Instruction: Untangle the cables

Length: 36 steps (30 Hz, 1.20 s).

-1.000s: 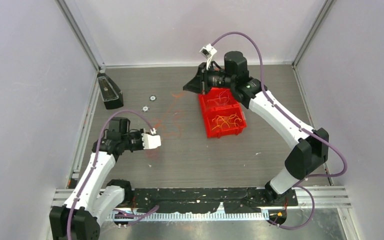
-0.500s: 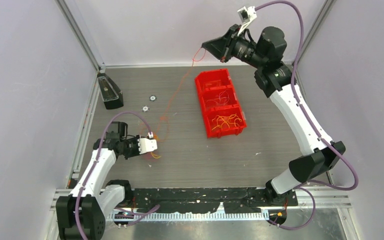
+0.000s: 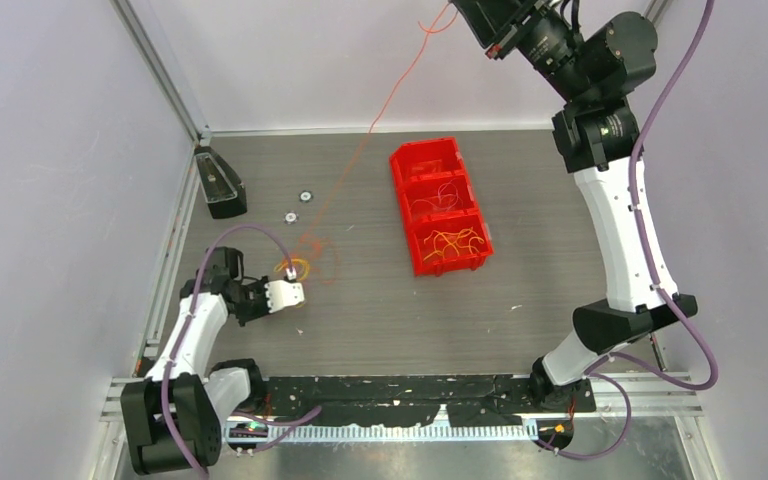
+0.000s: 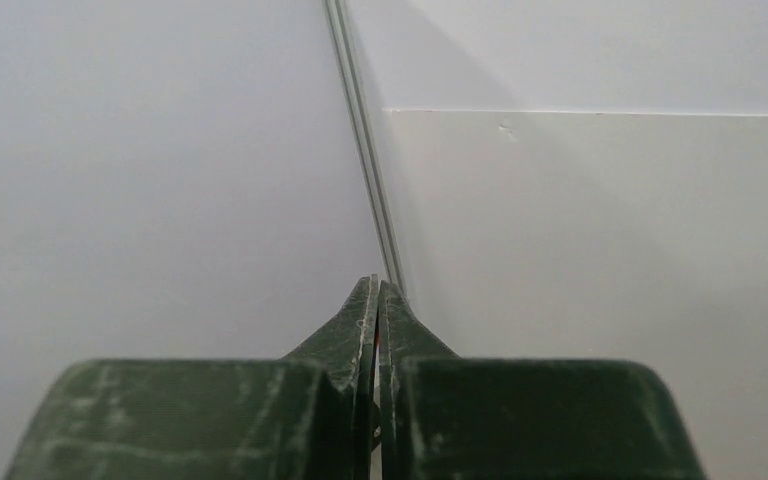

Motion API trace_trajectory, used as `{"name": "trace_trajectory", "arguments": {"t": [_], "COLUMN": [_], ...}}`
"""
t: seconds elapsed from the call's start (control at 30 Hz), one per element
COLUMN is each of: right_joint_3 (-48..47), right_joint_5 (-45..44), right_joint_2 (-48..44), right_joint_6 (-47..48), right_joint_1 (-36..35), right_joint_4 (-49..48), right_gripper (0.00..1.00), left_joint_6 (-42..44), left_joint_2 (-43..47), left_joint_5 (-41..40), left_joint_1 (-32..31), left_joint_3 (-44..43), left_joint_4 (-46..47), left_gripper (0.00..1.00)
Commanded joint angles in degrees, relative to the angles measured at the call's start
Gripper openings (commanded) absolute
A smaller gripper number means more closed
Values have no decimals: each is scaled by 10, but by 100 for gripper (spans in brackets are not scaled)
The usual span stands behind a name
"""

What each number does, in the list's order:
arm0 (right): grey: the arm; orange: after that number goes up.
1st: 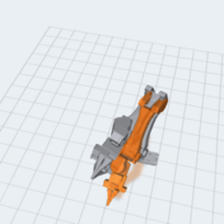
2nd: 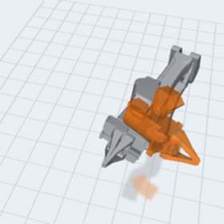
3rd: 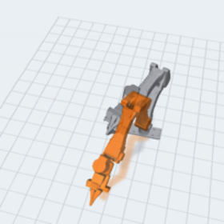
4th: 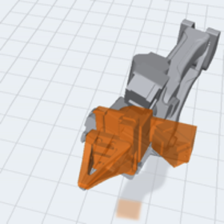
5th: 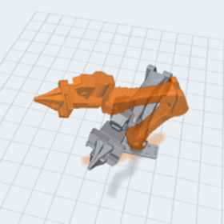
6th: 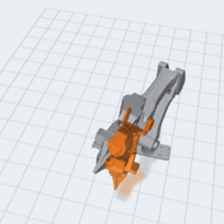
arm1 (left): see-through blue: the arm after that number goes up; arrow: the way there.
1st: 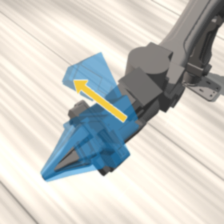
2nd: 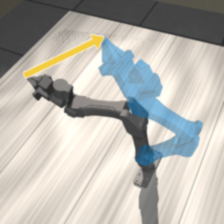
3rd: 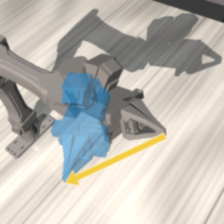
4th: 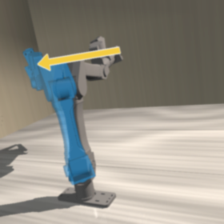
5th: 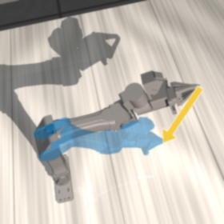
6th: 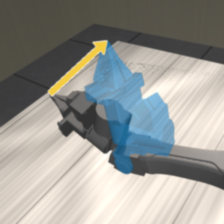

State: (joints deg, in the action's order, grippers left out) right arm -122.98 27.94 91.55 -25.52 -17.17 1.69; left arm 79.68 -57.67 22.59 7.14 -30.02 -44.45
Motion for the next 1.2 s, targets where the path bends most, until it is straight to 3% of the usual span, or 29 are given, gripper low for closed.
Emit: {"name": "trace_trajectory", "arguments": {"t": [0.0, 0.13, 0.27, 0.4, 0.9, 1.17], "right_joint_3": [-34, -73, -112, -119, -177, -192], "right_joint_5": [-16, -41, -69, -81, -186, -269], "right_joint_2": [14, 24, 38, 38, 50, 54], "right_joint_6": [-6, 10, 13, 23, 100, 148], "right_joint_1": [0, 9, 27, 32, 44, 50], "right_joint_4": [-31, -29, -27, -32, -68, -83], "right_gripper": [5, 5, 5, 5, 5, 5], "left_joint_6": [21, 42, 77, 97, 127, 137], "left_joint_2": [-15, -33, -37, -38, -78, -104], "left_joint_5": [15, 5, -5, -8, -20, -18], "left_joint_1": [16, 49, 92, 115, 175, 199], "left_joint_3": [-16, -16, -7, -3, -16, -32], "left_joint_4": [-26, -33, -29, -28, -13, -21], "left_gripper": [2, 0, 10, 12, 11, 3]}}
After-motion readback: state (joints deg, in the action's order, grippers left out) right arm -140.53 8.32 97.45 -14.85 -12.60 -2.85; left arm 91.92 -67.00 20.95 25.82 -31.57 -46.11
